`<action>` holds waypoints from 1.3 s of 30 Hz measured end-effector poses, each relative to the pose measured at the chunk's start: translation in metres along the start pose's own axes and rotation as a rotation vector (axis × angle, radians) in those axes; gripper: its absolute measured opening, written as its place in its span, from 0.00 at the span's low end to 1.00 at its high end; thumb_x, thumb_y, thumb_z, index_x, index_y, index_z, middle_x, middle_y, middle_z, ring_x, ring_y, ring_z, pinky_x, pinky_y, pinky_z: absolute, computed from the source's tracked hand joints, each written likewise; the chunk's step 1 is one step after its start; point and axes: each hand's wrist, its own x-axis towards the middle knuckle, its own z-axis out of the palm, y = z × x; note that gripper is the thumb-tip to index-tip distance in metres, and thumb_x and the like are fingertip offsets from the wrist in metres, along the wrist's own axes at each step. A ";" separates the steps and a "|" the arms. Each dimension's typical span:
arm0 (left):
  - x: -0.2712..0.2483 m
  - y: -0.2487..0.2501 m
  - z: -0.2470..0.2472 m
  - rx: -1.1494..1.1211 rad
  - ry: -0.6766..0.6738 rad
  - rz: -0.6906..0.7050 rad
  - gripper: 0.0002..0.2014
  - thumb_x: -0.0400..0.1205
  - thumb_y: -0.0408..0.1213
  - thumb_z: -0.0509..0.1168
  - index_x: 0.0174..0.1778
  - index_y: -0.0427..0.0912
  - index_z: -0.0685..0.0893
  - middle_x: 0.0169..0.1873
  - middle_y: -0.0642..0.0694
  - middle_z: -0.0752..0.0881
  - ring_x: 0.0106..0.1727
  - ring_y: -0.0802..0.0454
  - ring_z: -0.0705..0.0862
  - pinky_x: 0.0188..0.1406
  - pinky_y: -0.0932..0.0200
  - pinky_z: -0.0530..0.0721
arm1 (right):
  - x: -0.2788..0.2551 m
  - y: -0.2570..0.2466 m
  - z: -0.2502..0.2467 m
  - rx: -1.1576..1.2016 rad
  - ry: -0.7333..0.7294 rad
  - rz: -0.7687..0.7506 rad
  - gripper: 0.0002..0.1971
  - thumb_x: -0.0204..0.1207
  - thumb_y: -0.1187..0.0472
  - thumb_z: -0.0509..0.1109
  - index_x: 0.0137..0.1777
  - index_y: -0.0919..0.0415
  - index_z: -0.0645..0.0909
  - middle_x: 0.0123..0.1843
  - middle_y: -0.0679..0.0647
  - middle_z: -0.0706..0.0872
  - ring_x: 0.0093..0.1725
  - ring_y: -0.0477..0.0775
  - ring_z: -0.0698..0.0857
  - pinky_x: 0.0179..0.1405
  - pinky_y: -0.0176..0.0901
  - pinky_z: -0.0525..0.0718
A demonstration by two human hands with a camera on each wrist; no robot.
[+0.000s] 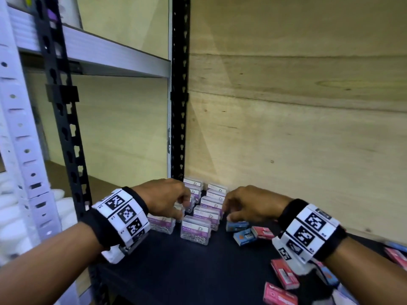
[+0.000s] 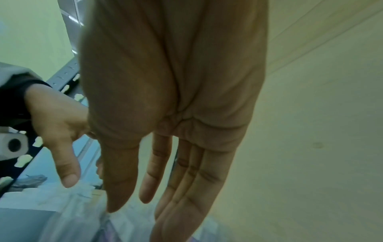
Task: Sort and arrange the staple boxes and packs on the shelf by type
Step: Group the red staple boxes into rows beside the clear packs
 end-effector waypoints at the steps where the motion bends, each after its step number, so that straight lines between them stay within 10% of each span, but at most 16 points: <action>1: 0.003 0.009 0.000 -0.010 0.016 0.022 0.14 0.77 0.54 0.71 0.54 0.55 0.81 0.51 0.58 0.79 0.50 0.59 0.78 0.43 0.62 0.78 | -0.004 0.008 -0.004 -0.016 -0.006 0.025 0.13 0.78 0.51 0.74 0.62 0.49 0.84 0.52 0.44 0.86 0.50 0.47 0.84 0.46 0.38 0.78; 17: 0.052 0.122 0.040 0.149 -0.048 -0.007 0.21 0.81 0.57 0.65 0.57 0.43 0.84 0.53 0.43 0.84 0.52 0.43 0.84 0.40 0.54 0.78 | -0.007 0.069 -0.002 -0.067 -0.125 0.104 0.15 0.77 0.48 0.74 0.62 0.48 0.86 0.56 0.46 0.87 0.50 0.46 0.82 0.53 0.43 0.81; 39: 0.057 0.131 0.048 0.015 -0.005 -0.142 0.17 0.77 0.49 0.70 0.55 0.41 0.84 0.53 0.42 0.84 0.52 0.44 0.84 0.43 0.55 0.81 | 0.006 0.089 -0.002 0.054 -0.028 0.077 0.10 0.74 0.53 0.78 0.54 0.52 0.91 0.40 0.40 0.87 0.39 0.38 0.82 0.41 0.36 0.77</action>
